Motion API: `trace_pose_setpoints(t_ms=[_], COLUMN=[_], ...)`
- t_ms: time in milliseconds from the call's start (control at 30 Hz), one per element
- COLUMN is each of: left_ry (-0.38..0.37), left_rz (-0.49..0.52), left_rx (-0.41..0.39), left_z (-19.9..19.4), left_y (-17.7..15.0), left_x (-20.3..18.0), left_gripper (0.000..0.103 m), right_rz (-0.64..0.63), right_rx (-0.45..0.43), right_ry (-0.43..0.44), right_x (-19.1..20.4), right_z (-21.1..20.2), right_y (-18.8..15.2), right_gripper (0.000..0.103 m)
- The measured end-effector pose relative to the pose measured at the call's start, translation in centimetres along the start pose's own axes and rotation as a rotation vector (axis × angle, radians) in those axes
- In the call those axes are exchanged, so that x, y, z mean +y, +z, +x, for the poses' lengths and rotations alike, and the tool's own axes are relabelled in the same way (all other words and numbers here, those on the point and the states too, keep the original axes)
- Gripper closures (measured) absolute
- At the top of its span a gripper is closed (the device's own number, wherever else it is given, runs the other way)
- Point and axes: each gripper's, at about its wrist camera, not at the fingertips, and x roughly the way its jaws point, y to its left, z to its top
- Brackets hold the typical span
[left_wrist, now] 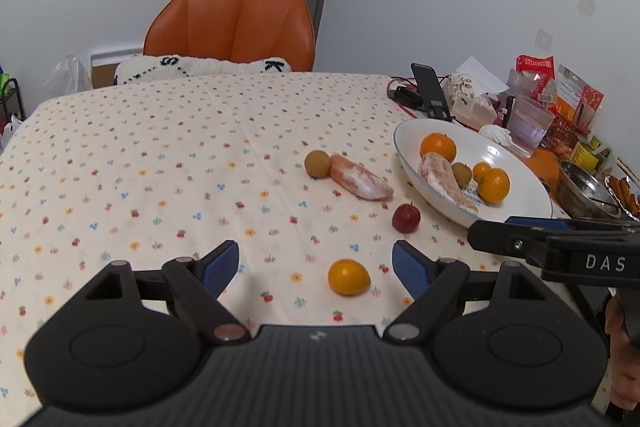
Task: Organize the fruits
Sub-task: 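Grasp the small orange tangerine with the left gripper while the right moves toward the red plum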
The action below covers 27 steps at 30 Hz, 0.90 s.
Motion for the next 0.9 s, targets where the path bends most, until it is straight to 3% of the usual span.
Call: trace_pose_setpoints(t_ms=[133, 300, 467, 633, 733, 900], left_ry=[-0.01, -0.036, -0.064, -0.072, -0.072, -0.051], left_rz=[-0.008, -0.002, -0.004, 0.001, 0.005, -0.007], left_rx=[0.014, 0.007, 0.024, 0.027, 0.037, 0.012], left_z=[0.3, 0.5, 1.2, 2.0, 2.5, 2.1], left_y=[-0.5, -0.8, -1.1, -1.3, -1.3, -1.0], left_x=[0.1, -0.2, -0.4, -0.7, -0.7, 0.2], left_gripper=[0.022, 0.027, 0.045, 0.056, 0.079, 0.079], right_rz=[-0.001, -0.003, 0.011, 0.021, 0.029, 0.029], right_rx=[-0.002, -0.002, -0.002, 0.006, 0.014, 0.018], right_ry=[0.003, 0.005, 0.015, 0.03, 0.035, 0.041], right_x=[0.2, 0.4, 0.3, 0.3, 0.3, 0.6], right_z=[0.2, 0.3, 0.3, 0.6, 1.0, 1.7], right_y=[-0.1, -0.2, -0.2, -0.3, -0.4, -0.4], right_gripper=[0.028, 0.022, 0.022, 0.022, 0.022, 0.022])
